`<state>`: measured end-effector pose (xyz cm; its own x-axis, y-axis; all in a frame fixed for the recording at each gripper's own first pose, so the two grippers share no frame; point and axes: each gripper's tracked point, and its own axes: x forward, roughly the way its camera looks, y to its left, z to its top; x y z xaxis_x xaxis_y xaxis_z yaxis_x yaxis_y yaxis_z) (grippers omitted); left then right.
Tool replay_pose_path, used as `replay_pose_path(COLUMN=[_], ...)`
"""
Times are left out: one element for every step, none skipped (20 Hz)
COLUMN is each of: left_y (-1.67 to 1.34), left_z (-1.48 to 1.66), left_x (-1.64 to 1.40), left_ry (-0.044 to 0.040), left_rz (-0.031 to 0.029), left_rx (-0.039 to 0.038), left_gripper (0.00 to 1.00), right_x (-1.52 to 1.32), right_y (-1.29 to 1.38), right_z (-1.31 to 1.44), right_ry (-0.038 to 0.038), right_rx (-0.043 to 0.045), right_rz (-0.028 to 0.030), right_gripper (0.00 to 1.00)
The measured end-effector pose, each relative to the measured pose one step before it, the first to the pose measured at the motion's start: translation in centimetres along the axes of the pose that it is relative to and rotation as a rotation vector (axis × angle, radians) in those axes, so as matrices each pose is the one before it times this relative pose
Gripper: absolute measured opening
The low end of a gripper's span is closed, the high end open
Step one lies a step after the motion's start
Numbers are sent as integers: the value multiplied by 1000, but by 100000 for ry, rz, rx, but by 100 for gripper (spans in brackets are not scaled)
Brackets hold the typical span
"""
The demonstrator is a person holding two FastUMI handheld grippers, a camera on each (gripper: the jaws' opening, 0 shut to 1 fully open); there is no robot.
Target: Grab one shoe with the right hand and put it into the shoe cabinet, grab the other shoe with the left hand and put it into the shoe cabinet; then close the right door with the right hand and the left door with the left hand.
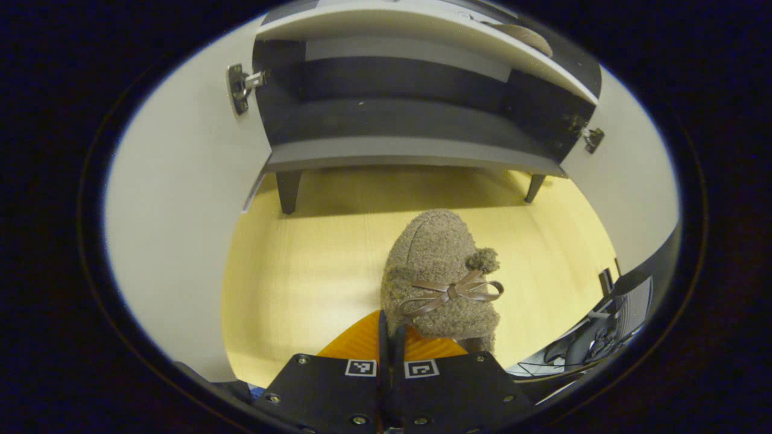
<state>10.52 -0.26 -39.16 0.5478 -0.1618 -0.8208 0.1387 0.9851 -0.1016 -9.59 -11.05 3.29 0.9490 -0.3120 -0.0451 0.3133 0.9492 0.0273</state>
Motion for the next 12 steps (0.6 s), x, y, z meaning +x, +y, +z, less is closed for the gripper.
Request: replay_pose_path(left_y=[-190, -100, 164, 270, 367, 98, 71, 149, 353, 228, 251, 256], left_z=[293, -53, 351, 647, 780, 935, 855, 893, 1040, 625, 1179, 1378], left_x=[175, 487, 57, -64, -185, -169, -22, -343, -333, -284, -365, -99], left_ry=[-2913, -2232, -2019, -2289, -2443, -2722, -2553, -2325, -2182, -1961, -1897, -2005], left_rz=[-1399, -1150, -579, -220, -694, -1076, -1209, -1155, -723, -596, -183, 697], left_rx=[1309, 762, 185, -249, -286, -248, -51, -249, -950, -1378, -1376, -1475], left_gripper=[2, 2, 2, 2, 2, 2, 2, 2, 2, 2, 2, 1], right_x=[-325, 66, 257, 497, 462, 803, 865, 948, 1066, 1018, 980, 1057], right_y=[-1538, -1127, -1278, -1063, -978, -903, -1081, -1000, -1063, -802, -578, -368], right_z=[595, 432, -42, -22, -20, 301, 464, 376, 85, 161, 238, 301], right_ry=[-1407, -1045, 179, 1233, 1385, 276, -999, -1507, -1060, -295, -117, -351], right_rx=[252, -301, -626, -329, 79, 396, 160, -537, -704, -24, 1119, 1155], right_rz=[-3418, -2378, -2432, -1891, -1529, -1590, -1357, -1538, -1644, -1154, -182, 258], right_gripper=[98, 98, 98, 98, 98, 98, 98, 98, 98, 98, 98, 98])
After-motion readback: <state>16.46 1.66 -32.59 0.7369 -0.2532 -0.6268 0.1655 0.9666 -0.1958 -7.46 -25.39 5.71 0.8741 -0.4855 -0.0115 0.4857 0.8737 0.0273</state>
